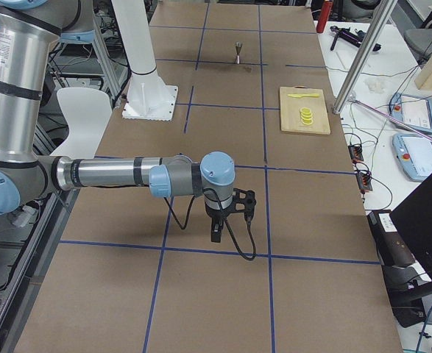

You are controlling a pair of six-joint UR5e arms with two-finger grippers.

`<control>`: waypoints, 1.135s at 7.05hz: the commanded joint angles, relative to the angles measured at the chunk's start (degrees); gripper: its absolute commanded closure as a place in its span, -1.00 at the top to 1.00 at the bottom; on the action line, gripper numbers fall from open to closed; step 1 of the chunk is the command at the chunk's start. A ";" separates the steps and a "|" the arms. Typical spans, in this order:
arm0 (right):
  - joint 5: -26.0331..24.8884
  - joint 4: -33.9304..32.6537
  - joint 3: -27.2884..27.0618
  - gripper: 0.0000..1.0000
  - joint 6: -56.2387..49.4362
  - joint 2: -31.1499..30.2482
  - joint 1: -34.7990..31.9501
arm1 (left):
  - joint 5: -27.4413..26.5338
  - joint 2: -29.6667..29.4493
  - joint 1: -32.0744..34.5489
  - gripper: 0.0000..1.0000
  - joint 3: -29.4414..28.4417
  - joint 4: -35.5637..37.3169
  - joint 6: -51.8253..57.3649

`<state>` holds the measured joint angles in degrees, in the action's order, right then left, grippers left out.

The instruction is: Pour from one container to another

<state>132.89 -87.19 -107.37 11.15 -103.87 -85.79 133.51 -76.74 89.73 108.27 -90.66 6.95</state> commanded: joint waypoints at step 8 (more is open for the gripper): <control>0.62 0.00 0.06 1.00 0.53 0.16 0.09 | 14.76 -3.86 -2.00 1.00 -8.96 -23.44 -15.45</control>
<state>133.30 -87.16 -107.30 11.48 -103.71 -85.72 146.66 -80.24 88.96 99.85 -105.29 1.13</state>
